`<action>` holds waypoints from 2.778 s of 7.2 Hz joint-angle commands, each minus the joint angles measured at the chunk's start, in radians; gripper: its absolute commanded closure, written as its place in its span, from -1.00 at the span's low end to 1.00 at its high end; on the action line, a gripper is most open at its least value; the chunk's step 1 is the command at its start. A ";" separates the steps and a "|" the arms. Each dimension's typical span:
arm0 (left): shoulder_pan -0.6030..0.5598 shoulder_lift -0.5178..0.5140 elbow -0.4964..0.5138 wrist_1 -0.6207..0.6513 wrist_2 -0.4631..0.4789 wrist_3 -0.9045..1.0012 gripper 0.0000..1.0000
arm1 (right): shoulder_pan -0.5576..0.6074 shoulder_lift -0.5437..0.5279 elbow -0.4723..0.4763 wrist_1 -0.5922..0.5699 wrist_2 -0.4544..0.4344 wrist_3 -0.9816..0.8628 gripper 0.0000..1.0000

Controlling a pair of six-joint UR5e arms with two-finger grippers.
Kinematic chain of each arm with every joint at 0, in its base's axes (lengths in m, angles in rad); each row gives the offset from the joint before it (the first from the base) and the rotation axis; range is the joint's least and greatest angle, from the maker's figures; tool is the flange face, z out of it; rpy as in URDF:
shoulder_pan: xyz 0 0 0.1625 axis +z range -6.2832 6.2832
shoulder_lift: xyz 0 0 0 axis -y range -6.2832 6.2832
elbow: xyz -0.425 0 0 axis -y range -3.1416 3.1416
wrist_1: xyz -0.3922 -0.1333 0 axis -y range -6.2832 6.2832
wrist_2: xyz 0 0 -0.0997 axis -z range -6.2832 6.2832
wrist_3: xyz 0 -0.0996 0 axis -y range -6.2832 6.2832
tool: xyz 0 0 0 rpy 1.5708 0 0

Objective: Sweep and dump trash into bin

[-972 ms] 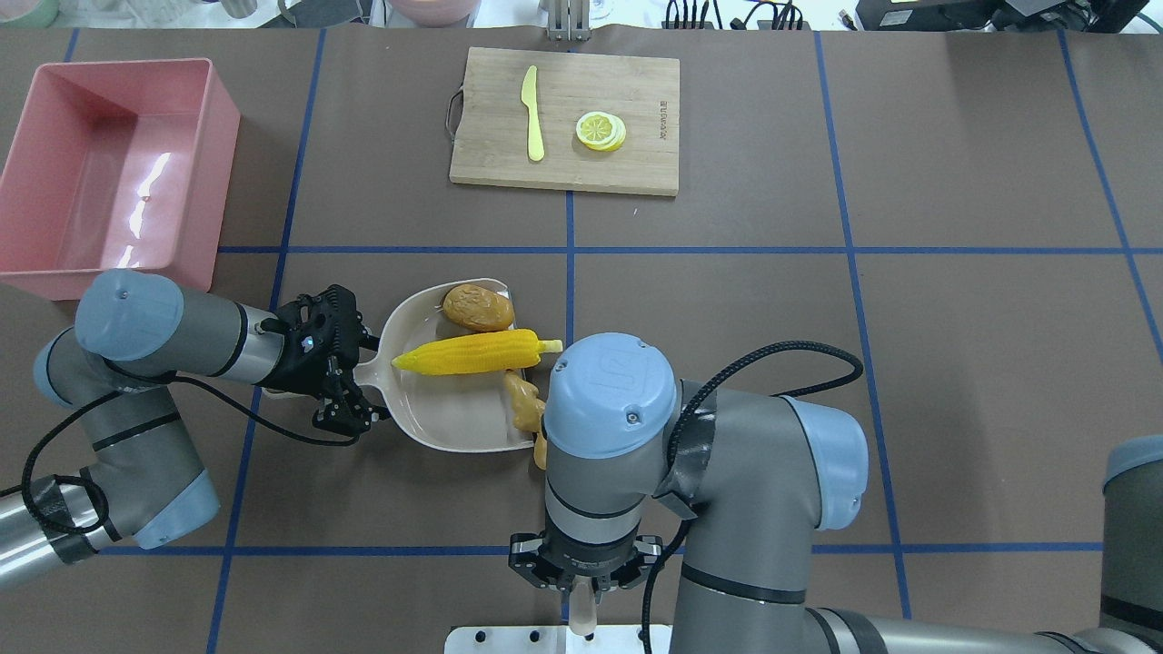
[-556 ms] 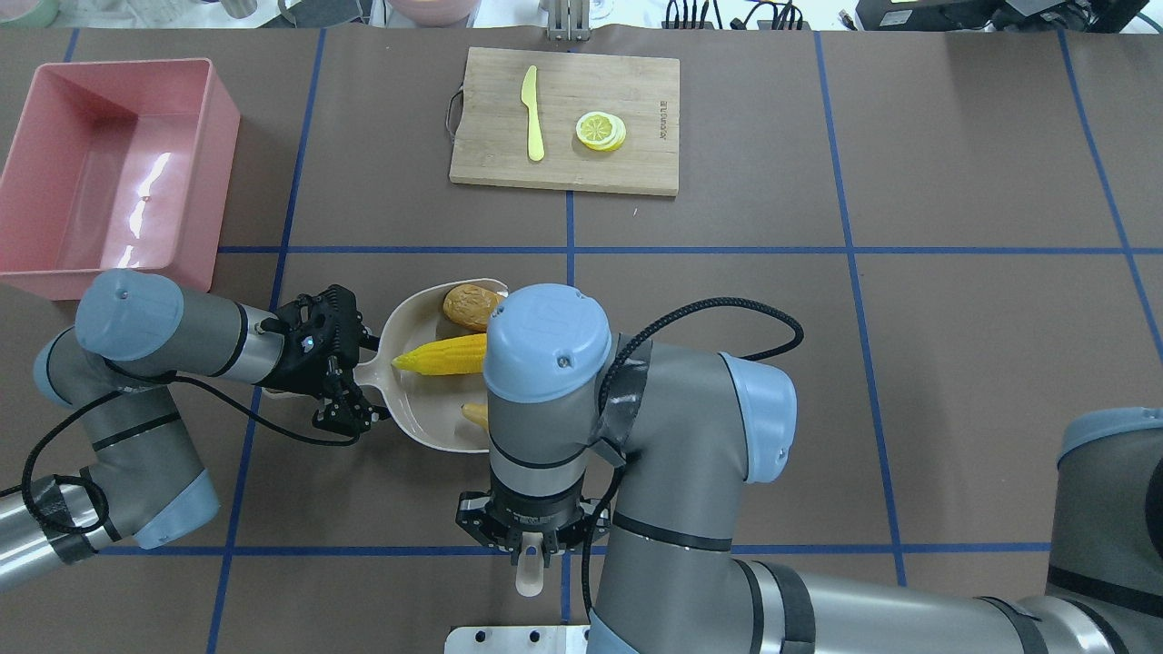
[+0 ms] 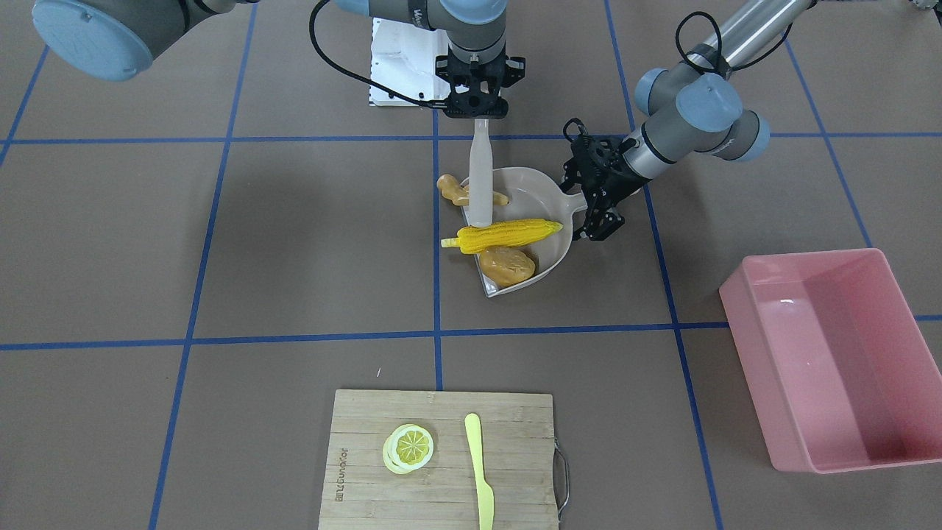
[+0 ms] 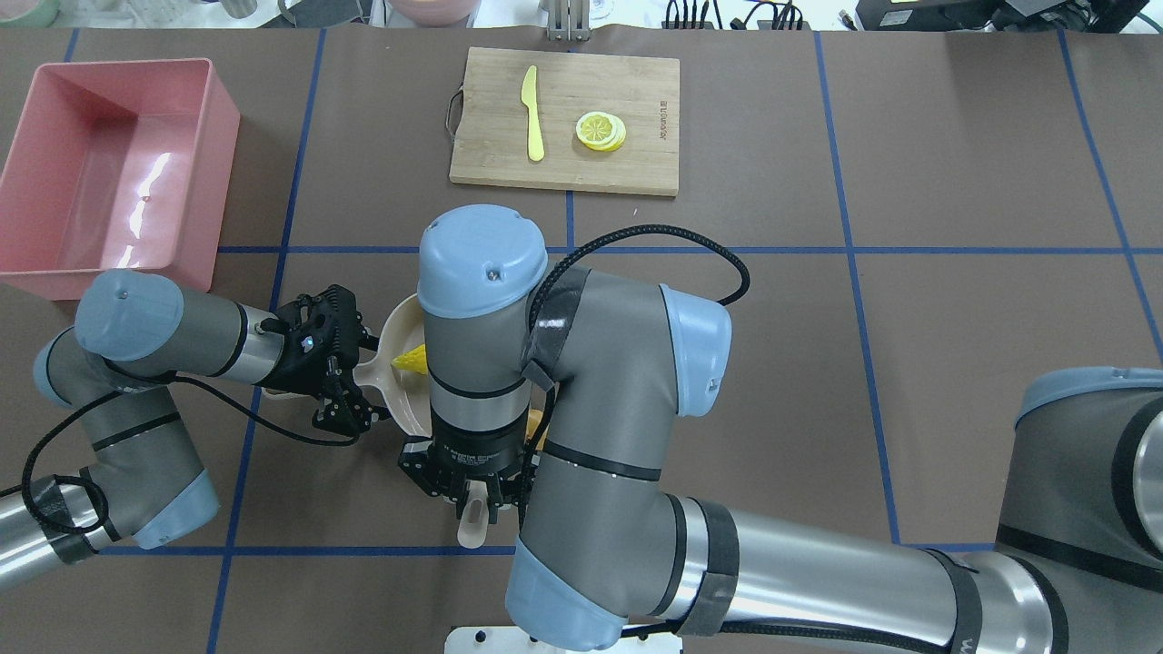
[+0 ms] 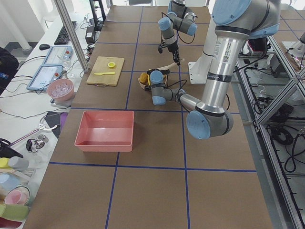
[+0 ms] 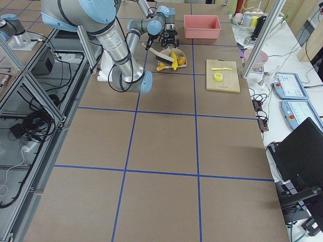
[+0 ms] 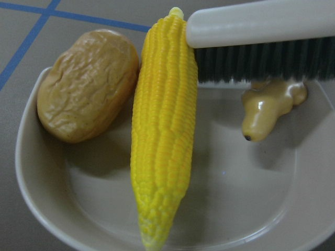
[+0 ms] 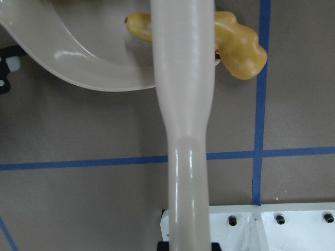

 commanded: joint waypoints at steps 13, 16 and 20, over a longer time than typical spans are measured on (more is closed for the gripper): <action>-0.002 -0.005 -0.006 0.000 -0.002 0.038 0.40 | -0.038 0.045 0.004 -0.176 0.084 0.003 1.00; -0.002 -0.004 -0.008 -0.001 -0.002 0.038 0.40 | -0.012 -0.119 0.268 -0.313 0.087 0.003 1.00; -0.014 0.003 -0.084 0.159 0.000 0.126 0.01 | -0.014 -0.234 0.324 -0.307 0.081 -0.078 1.00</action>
